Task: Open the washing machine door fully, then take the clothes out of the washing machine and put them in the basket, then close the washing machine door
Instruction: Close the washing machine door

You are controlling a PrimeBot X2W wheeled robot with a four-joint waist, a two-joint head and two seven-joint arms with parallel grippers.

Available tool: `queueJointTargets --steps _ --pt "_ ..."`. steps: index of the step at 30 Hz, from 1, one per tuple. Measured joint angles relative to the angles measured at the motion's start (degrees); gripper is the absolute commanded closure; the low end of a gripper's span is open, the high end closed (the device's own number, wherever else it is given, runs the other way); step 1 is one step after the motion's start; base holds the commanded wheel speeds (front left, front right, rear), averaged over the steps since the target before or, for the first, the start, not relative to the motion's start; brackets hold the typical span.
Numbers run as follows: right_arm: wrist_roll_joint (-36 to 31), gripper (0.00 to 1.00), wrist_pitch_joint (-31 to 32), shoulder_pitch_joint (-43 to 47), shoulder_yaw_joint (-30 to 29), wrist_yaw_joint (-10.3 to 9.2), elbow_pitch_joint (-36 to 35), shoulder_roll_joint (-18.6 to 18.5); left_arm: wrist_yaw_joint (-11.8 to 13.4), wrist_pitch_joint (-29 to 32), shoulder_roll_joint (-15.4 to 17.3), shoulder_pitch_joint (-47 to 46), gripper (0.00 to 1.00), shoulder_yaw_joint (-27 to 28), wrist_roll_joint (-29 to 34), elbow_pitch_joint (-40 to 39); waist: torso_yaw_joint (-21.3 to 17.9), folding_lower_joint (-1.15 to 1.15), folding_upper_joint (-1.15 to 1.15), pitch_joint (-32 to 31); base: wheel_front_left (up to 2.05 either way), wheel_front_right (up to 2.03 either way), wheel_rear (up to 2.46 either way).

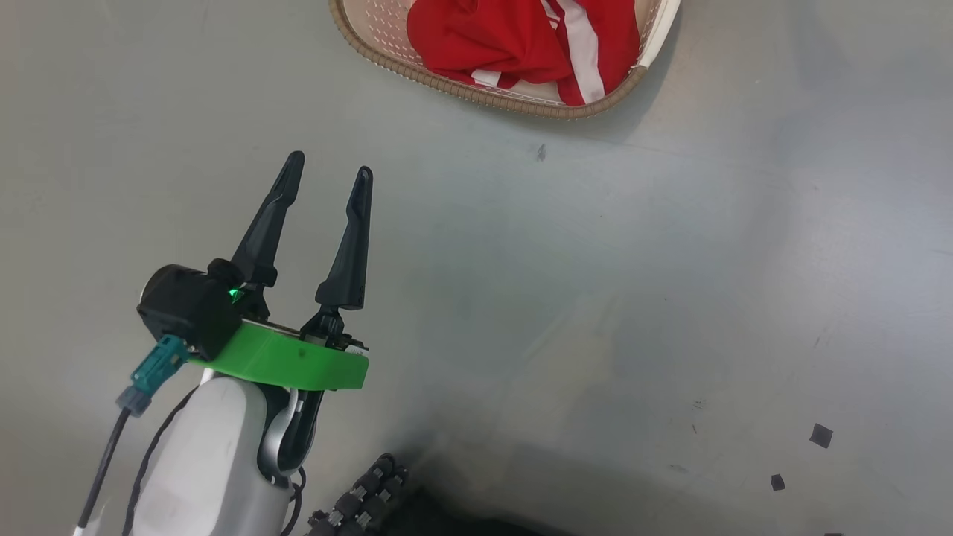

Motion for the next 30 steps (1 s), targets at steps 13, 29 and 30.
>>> queueJointTargets --steps 13,29,30 --pt "-0.9 1.00 -2.3 -2.1 0.1 0.66 4.7 0.4 0.0 0.0 -0.1 -1.6 0.00 -0.5 -1.4 0.8 0.7 0.00 0.00 0.7 0.00 0.00 0.00" --pt "0.9 1.00 -11.3 9.5 -0.4 -0.03 13.6 1.4 -0.2 0.0 -0.1 -2.9 0.00 1.1 0.1 3.3 -0.7 -0.01 0.00 -6.4 0.00 0.00 0.00" --pt "1.2 1.00 -11.4 10.3 -0.5 -0.03 13.7 1.7 -0.2 0.0 -0.1 -2.9 0.00 1.4 0.4 3.5 -0.9 -0.01 0.00 -7.1 0.00 0.00 0.00"
